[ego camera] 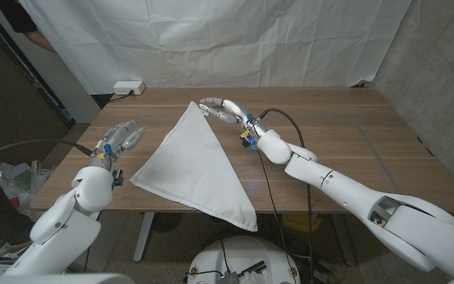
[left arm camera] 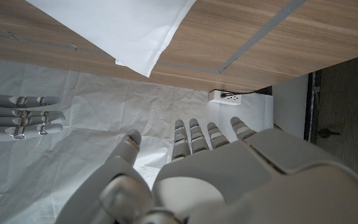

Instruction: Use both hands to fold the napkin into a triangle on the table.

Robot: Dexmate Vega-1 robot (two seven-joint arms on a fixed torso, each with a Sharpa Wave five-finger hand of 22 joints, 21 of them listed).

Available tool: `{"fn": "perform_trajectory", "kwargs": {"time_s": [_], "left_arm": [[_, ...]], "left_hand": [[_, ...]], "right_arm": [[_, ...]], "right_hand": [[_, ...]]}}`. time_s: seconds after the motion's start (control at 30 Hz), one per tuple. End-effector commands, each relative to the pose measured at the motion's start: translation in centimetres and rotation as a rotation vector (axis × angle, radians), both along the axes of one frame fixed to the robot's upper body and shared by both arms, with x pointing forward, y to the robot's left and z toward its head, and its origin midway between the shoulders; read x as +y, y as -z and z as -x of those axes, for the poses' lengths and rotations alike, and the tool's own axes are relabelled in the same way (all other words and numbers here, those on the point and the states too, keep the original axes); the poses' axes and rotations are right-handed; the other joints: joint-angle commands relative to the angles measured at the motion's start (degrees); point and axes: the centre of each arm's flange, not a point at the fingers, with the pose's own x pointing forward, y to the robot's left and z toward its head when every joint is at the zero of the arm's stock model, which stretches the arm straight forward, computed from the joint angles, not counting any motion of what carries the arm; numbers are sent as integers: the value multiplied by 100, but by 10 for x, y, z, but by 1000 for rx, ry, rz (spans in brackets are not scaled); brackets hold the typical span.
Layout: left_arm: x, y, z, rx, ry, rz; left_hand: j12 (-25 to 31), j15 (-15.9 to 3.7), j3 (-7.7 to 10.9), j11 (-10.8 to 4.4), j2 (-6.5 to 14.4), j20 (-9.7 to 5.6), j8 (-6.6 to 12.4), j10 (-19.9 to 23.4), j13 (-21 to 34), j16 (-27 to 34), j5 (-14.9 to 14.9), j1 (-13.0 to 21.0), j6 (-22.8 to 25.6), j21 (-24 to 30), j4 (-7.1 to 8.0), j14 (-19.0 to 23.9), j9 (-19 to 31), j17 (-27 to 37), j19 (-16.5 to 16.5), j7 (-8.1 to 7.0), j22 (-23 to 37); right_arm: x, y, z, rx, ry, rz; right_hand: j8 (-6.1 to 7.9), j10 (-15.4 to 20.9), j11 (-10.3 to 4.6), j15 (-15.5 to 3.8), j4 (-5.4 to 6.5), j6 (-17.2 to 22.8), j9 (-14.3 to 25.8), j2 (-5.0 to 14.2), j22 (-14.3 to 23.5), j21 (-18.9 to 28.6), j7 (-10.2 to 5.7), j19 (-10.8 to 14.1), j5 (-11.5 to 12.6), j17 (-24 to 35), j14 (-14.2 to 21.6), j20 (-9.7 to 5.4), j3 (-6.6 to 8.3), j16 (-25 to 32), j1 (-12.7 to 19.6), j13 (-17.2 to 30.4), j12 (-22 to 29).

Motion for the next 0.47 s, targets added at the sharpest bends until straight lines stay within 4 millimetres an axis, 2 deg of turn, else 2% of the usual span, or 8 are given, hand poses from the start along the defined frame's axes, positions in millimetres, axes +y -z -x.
{"fn": "perform_trajectory", "kwargs": {"time_s": [0.03, 0.47], "left_arm": [[3, -3, -4, 8, 20, -7], [0, -5, -6, 24, 43, -33]], "left_hand": [[29, 38, -9, 20, 28, 11, 27, -30, 16, 26, 8, -5, 6, 7, -12, -27, 0, 22, 12, 11, 23], [29, 33, -7, 7, 36, 17, 24, -35, 16, 23, 8, -13, -7, -4, -12, -37, 0, 22, -12, 9, 23]], "right_arm": [[-11, -6, -9, 33, 6, -31], [-32, 1, -3, 38, 41, -81]], "right_hand": [[27, 52, 21, 10, -36, 53, 9, 37, 9, 35, 2, 59, 28, 9, 69, 13, 19, 45, 59, 18, 43], [25, 77, 32, 18, -39, 88, 9, 46, 10, 34, 18, 84, 23, -2, 86, 16, 16, 43, 42, 17, 40]]}}
